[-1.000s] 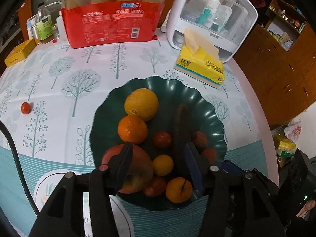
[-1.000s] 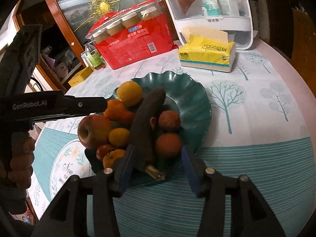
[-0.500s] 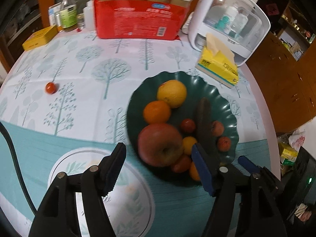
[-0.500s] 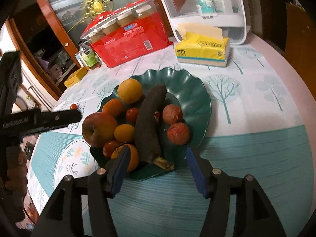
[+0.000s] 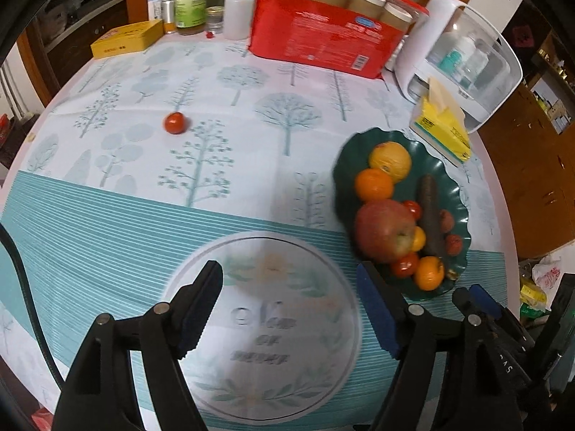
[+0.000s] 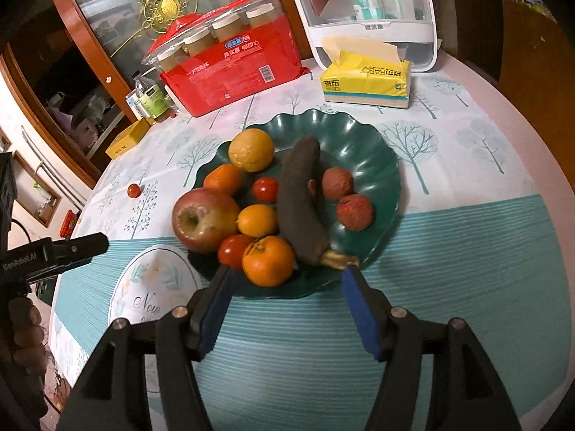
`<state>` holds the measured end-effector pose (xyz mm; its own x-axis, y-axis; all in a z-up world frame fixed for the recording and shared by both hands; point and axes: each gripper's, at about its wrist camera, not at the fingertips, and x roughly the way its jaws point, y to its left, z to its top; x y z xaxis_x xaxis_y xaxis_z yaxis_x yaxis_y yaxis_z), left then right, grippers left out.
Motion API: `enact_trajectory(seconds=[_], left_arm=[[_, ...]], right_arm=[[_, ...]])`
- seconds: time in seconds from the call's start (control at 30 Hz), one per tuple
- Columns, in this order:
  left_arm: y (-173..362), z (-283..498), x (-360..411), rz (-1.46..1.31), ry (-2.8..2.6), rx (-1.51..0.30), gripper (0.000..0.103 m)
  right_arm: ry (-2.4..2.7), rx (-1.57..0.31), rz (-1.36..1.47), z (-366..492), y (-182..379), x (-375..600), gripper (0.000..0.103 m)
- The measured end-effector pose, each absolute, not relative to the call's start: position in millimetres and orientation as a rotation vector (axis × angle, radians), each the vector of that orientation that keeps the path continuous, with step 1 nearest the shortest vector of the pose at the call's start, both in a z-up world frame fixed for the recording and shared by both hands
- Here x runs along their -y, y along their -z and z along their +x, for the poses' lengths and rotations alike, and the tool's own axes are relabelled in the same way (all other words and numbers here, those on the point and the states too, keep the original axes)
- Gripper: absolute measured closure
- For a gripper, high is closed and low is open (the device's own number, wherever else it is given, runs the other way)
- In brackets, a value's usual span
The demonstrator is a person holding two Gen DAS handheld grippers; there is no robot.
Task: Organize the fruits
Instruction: 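Move the open left tool to the loose cherry tomato on the cloth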
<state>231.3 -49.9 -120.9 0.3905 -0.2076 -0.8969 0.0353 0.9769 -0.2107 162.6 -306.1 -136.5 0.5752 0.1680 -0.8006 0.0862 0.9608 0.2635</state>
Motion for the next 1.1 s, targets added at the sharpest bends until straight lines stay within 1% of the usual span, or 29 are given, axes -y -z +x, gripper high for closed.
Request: enact_trajectory(seconds=[0.2, 0.33, 0.6, 0.87, 1.1], left_arm=[[111.3, 237.9, 14.3, -0.131, 0.155, -1.158, 0.027], [104.2, 250.3, -6.5, -0.102, 0.172, -1.146, 0.027], [98.3, 296.1, -44.9, -0.049, 0.206, -1.126, 0.026], [111.6, 349.4, -69.7, -0.019, 0.245, -1.123, 0.026], [138.2, 386.9, -77.6, -0.036, 0.277, -1.13, 0.026]], right_arm=[[-0.011, -0.98, 0.299, 162.6, 130.3, 275.4, 0.039], [0.011, -0.982, 0.312, 164.9, 126.8, 250.1, 0.033], [0.065, -0.988, 0.337, 169.5, 127.5, 206.0, 0.032], [0.144, -0.999, 0.324, 177.1, 133.8, 173.8, 0.032], [0.198, -1.015, 0.303, 180.7, 136.5, 155.9, 0.032]])
